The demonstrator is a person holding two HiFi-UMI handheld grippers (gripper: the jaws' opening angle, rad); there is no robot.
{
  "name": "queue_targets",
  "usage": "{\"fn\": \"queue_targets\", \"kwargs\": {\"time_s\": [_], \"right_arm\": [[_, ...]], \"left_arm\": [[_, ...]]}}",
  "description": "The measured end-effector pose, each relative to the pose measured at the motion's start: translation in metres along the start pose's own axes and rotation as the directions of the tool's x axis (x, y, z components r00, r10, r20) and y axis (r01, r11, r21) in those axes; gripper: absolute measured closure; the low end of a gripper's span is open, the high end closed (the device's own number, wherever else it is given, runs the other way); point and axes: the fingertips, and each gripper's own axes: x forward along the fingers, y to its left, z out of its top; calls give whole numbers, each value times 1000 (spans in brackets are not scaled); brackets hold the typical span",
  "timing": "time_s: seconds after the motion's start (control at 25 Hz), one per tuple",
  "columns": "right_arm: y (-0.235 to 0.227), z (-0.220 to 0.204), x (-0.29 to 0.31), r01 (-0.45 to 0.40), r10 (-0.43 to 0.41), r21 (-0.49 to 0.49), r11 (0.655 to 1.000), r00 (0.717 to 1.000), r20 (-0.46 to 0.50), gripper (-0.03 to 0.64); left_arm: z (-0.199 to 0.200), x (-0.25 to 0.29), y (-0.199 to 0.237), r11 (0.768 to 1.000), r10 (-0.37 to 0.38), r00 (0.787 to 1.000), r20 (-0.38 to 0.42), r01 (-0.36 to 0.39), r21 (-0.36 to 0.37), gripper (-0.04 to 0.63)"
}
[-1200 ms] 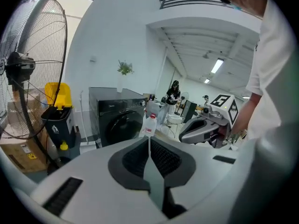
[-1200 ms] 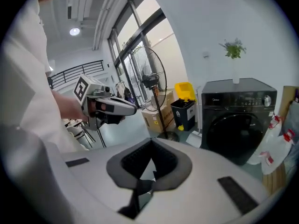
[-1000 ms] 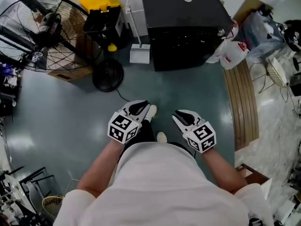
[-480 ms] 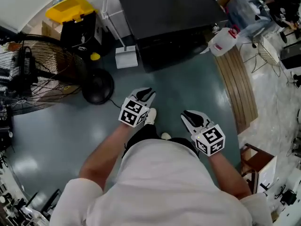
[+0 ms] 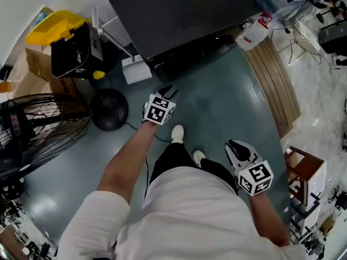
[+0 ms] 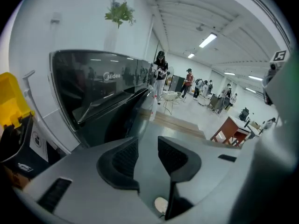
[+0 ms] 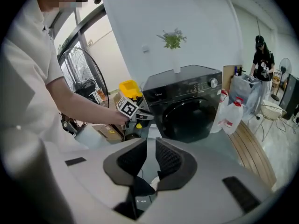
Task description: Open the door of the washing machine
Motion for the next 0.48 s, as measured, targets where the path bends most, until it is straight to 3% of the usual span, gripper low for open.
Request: {"fn": "queue_targets", "kwargs": {"time_s": [0.2,0.48], "right_arm": [[-14,-12,-2,55,-53,55,997,998,-35,548],[-20,-27,-6,102,-93,129,986,993,-76,548]], "left_arm": [[-11,51,27,999,9,997,-81,-6,32,460],[-15,100,50,997,33,990,-134,-23,71,460]]}}
